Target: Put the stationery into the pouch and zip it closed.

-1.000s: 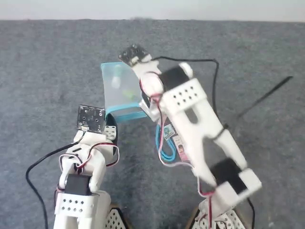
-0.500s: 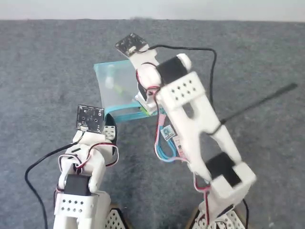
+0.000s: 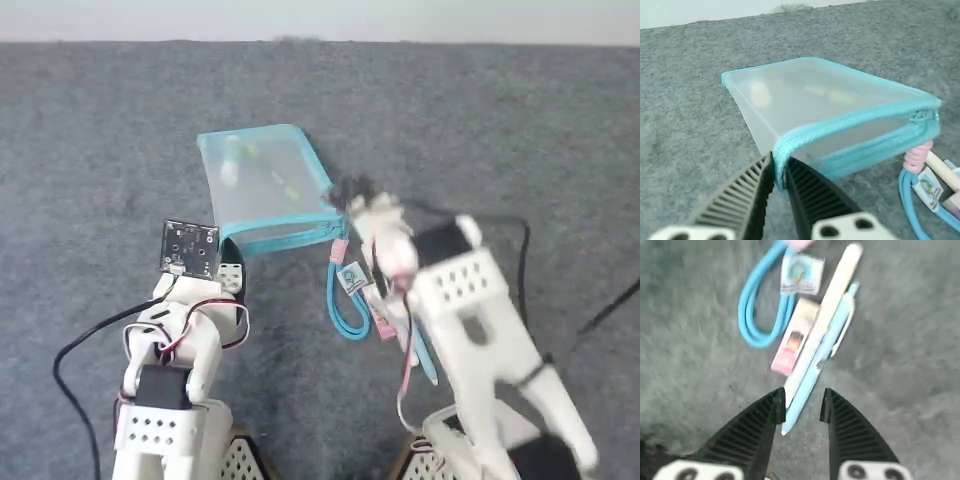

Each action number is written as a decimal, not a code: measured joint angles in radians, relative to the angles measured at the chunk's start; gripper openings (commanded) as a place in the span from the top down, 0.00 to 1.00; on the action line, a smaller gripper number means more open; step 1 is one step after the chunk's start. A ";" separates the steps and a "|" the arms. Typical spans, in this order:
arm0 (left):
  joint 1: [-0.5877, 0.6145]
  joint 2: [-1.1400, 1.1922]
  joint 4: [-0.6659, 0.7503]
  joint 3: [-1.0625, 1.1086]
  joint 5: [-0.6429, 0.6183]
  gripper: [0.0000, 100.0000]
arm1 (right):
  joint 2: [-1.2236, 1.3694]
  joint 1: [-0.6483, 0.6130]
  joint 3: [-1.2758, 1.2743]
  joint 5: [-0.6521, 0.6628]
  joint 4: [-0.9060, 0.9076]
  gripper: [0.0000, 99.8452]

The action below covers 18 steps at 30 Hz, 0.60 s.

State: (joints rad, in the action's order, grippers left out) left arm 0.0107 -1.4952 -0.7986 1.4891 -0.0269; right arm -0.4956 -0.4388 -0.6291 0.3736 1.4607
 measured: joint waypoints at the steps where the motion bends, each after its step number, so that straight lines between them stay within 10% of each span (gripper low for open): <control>1: 0.000 0.000 0.000 0.000 0.000 0.99 | -0.028 0.006 -0.066 0.009 -0.025 0.88; 18: 0.000 0.000 0.000 0.000 0.000 0.99 | -0.066 0.141 -0.431 0.068 -0.290 0.82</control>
State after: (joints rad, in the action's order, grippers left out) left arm 0.0107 -1.4952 -0.7986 1.4891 -0.0269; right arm -0.5616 -0.2977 -1.0602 0.4411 1.1707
